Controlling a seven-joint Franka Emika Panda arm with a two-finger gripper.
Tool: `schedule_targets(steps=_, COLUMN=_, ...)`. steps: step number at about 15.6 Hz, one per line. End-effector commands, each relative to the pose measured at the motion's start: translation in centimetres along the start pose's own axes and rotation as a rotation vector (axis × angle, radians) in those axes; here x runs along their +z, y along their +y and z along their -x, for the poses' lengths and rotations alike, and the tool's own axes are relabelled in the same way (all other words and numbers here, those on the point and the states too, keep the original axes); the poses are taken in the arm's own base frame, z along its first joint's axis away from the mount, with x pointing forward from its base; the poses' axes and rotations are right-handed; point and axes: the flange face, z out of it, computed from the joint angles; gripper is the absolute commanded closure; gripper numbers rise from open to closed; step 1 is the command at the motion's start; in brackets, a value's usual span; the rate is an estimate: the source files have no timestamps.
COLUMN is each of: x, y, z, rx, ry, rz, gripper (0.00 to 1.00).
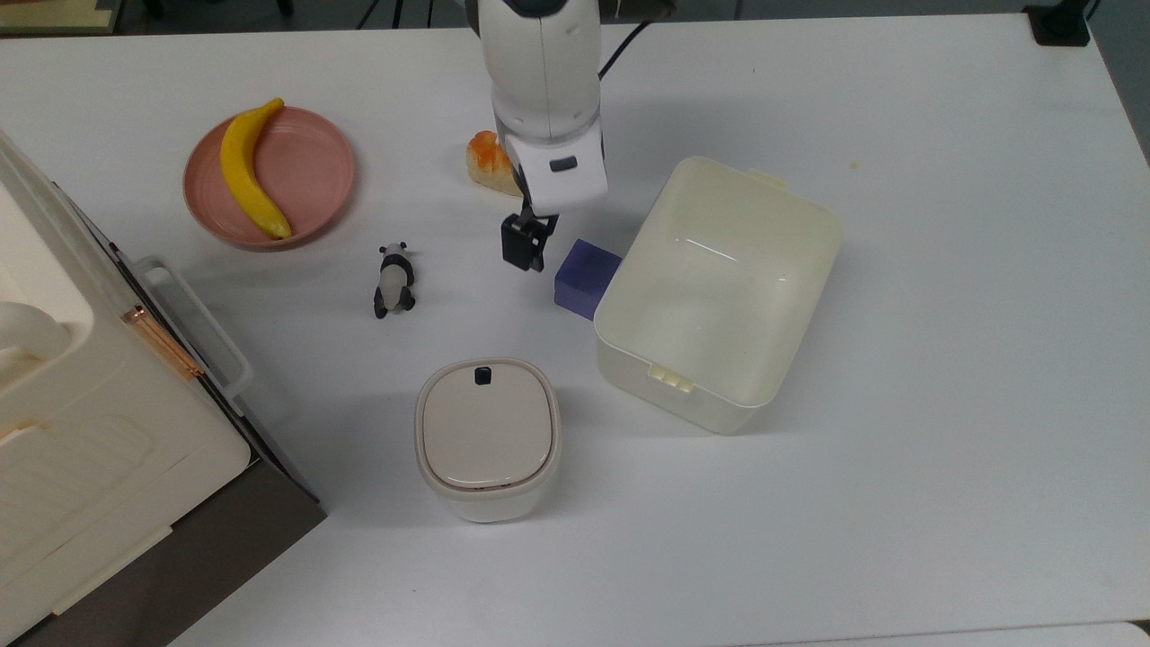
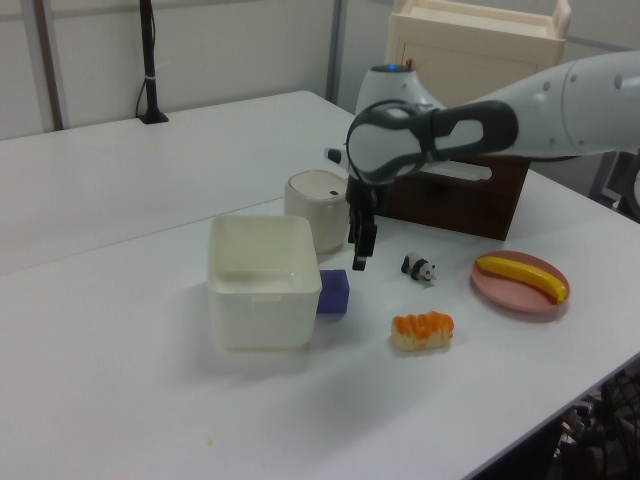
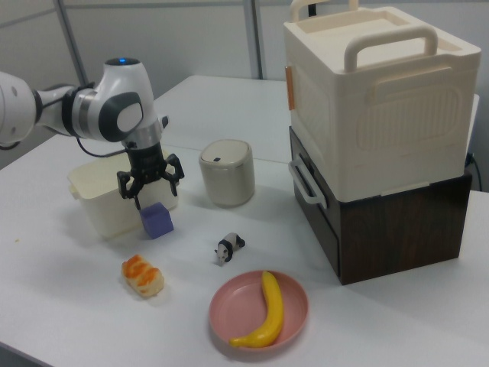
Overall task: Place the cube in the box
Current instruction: 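Close the gripper on the purple cube, then lift the purple cube up off the table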
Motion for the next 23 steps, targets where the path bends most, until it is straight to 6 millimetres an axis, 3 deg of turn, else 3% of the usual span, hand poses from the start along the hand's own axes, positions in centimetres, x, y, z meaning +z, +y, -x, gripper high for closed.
schedule_targets(steps=1, x=2.8, y=-0.2, z=-1.2, rx=-0.067, ry=-0.019, rz=0.042, gripper=0.00)
schedule_targets(steps=7, x=5.9, y=-0.9, z=-3.0, rx=-0.091, ry=-0.029, rz=0.036, gripper=0.03)
schedule_targets(steps=10, x=6.1, y=-1.0, z=-3.7, rx=-0.073, ry=-0.023, rz=0.044, gripper=0.28)
schedule_targets(steps=12, x=5.4, y=-0.9, z=-3.4, rx=-0.068, ry=-0.020, rz=0.047, gripper=0.37)
schedule_targets(steps=14, x=3.7, y=-0.9, z=-2.4, rx=-0.072, ry=-0.027, rz=0.039, gripper=0.39)
schedule_targets(steps=16, x=1.4, y=-0.2, z=-0.2, rx=-0.080, ry=-0.049, rz=0.014, gripper=0.39)
schedule_targets(steps=18, x=-1.9, y=0.5, z=2.9, rx=-0.093, ry=-0.057, rz=-0.011, gripper=0.39)
schedule_targets(steps=20, x=-5.3, y=1.6, z=4.7, rx=-0.086, ry=-0.029, rz=-0.042, gripper=0.39)
schedule_targets(steps=23, x=-9.3, y=2.5, z=3.6, rx=-0.047, ry=0.072, rz=-0.027, gripper=0.39)
